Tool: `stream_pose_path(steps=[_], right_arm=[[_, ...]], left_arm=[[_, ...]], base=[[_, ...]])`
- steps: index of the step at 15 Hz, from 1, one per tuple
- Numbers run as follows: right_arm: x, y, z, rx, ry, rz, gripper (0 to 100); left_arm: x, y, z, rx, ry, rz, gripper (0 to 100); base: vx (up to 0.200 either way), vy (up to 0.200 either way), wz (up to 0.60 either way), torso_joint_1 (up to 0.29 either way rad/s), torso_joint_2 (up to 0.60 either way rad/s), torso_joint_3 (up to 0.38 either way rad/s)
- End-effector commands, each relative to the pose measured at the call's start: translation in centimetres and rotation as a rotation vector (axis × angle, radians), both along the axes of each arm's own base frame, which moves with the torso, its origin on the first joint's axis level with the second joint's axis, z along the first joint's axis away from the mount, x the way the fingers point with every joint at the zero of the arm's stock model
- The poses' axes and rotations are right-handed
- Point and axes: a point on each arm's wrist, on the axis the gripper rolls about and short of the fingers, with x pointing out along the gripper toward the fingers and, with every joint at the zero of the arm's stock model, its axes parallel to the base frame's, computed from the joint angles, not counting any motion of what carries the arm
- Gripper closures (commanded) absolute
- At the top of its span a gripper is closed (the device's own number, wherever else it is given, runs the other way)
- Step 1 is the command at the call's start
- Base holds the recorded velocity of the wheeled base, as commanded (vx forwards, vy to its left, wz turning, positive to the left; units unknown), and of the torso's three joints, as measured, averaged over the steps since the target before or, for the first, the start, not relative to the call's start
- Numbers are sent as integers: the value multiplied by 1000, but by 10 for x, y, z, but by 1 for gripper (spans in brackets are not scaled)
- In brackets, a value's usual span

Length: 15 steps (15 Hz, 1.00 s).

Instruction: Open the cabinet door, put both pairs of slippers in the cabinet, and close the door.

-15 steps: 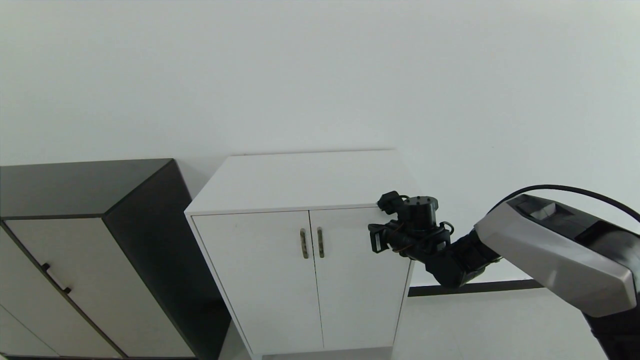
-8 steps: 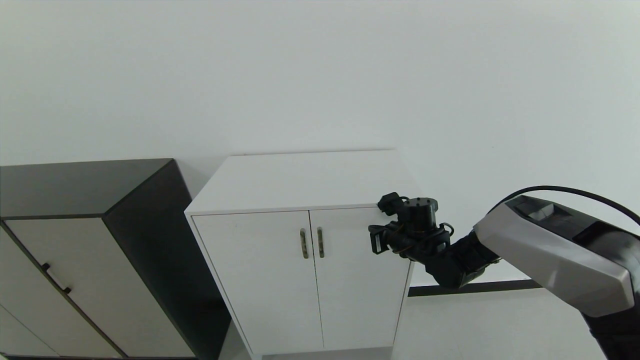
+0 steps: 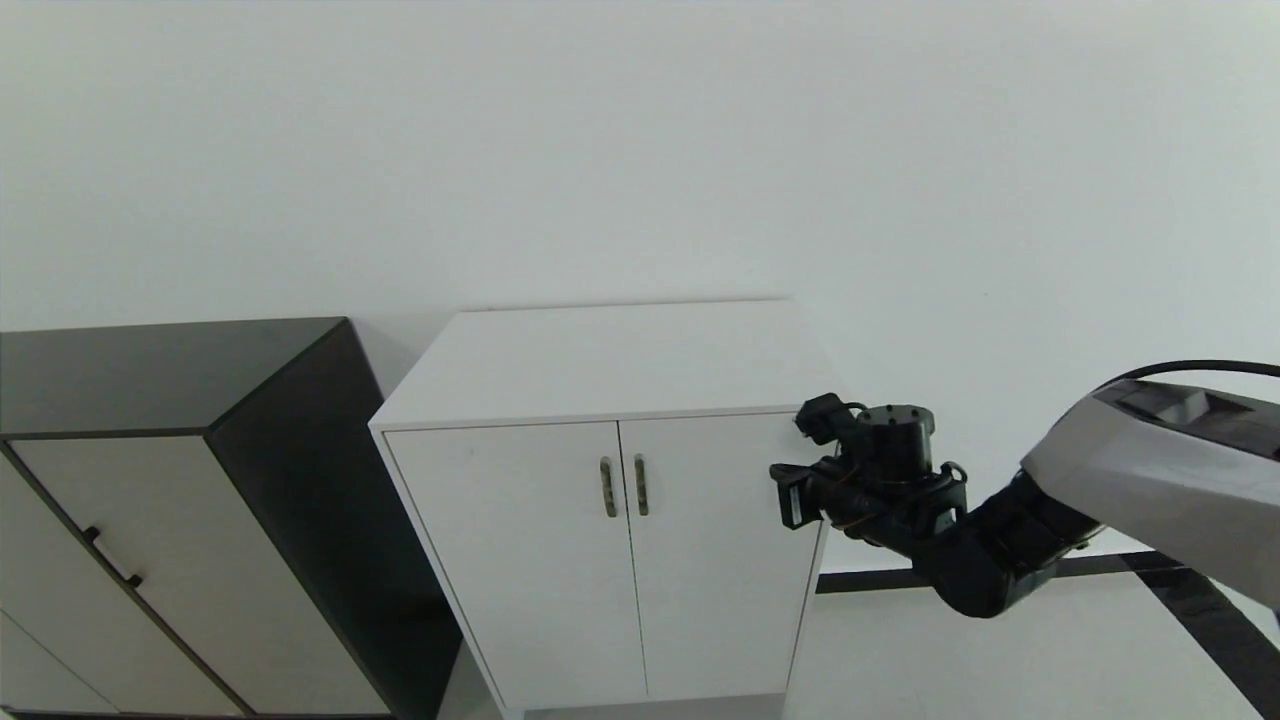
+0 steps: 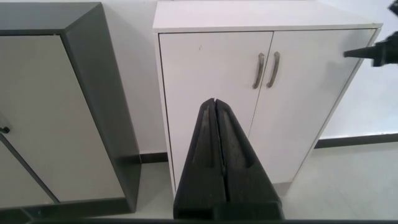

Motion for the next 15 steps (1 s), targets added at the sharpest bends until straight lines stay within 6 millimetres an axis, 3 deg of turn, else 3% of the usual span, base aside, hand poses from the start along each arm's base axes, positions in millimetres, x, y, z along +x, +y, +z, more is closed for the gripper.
stream_pose_path(steps=[1, 6, 7, 8, 9, 10, 15], right_arm=[[-38, -33, 26, 4, -24, -29, 100], [-94, -96, 29, -64, 24, -126, 100], [-94, -96, 29, -64, 24, -126, 100], [-115, -120, 27, -64, 31, -183, 100], [-115, -120, 27, -64, 31, -183, 100], [-134, -142, 24, -61, 27, -245, 100], [-176, -174, 16, -80, 41, -331, 100]], left_arm=[[0, 0, 0, 0, 2, 0, 100], [0, 0, 0, 0, -2, 0, 100], [0, 0, 0, 0, -2, 0, 100], [0, 0, 0, -2, 0, 0, 100], [0, 0, 0, -2, 0, 0, 100], [0, 0, 0, -2, -2, 0, 100], [0, 0, 0, -3, -1, 0, 100]], base=[[0, 0, 0, 0, 0, 0], [0, 0, 0, 0, 0, 0], [0, 0, 0, 0, 0, 0], [0, 0, 0, 0, 0, 0], [0, 0, 0, 0, 0, 0], [0, 0, 0, 0, 0, 0], [0, 0, 0, 0, 0, 0]])
